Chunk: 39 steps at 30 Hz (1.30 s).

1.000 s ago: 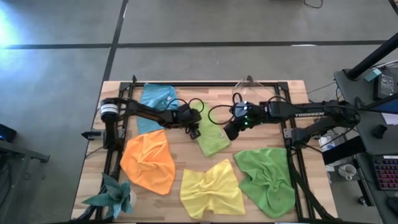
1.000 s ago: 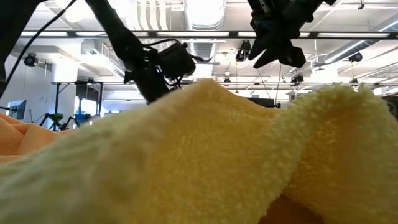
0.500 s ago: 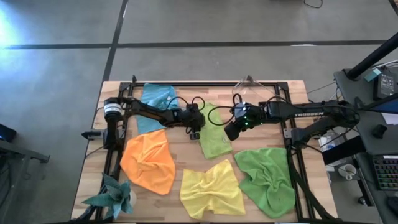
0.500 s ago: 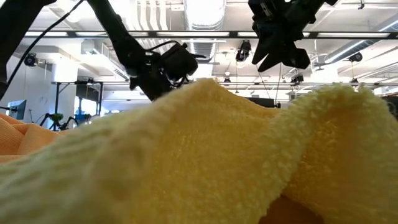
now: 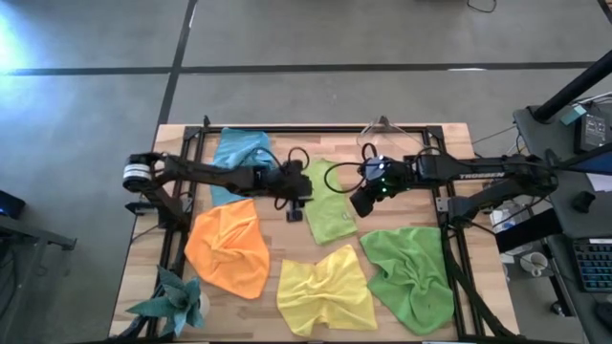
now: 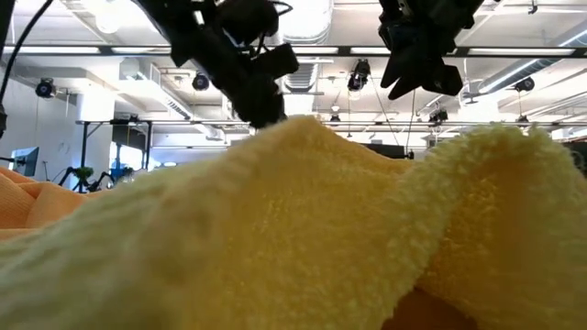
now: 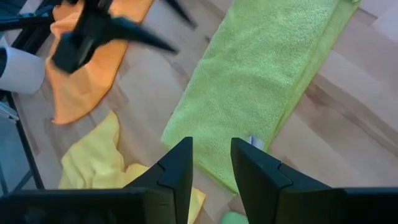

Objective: Fold microfiber towels
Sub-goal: Fold the light green microfiber cloth

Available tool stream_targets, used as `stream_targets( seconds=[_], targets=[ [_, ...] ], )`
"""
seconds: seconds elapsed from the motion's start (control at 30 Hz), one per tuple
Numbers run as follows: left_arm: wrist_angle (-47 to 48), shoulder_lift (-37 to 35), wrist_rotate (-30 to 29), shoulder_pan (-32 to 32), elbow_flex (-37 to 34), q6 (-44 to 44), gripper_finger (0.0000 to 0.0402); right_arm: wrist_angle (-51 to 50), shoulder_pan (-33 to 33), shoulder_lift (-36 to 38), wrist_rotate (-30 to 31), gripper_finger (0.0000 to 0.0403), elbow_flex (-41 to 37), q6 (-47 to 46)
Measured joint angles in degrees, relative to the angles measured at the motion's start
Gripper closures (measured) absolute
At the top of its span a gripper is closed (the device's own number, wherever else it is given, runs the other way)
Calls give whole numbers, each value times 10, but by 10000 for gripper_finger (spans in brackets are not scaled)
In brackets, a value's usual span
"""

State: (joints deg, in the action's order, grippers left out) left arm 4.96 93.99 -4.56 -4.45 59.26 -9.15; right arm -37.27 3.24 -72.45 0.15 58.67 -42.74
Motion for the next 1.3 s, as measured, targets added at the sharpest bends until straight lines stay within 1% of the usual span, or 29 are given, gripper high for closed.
stream_targets(
  seconds=[0.1,0.23,0.4,0.73,0.9,1.13,1.2,1.3],
  targets=[
    [-29,21,-2,34,-1,18,272,0,0,3,0,296,0,0],
    [-52,72,-10,63,-3,25,272,3,0,3,1,296,0,1],
    [-64,116,-17,76,4,87,272,9,0,0,3,296,0,4],
    [-65,162,-17,79,6,104,272,17,0,0,5,296,0,4],
    [-17,159,-18,81,9,99,272,17,0,0,5,296,0,10],
    [104,114,-18,83,7,-19,272,19,0,0,6,296,-13,13],
    [141,96,-19,83,6,-38,272,19,0,0,6,296,-19,14],
    [164,72,-21,83,7,-52,272,19,0,0,6,296,-27,14]
  ],
)
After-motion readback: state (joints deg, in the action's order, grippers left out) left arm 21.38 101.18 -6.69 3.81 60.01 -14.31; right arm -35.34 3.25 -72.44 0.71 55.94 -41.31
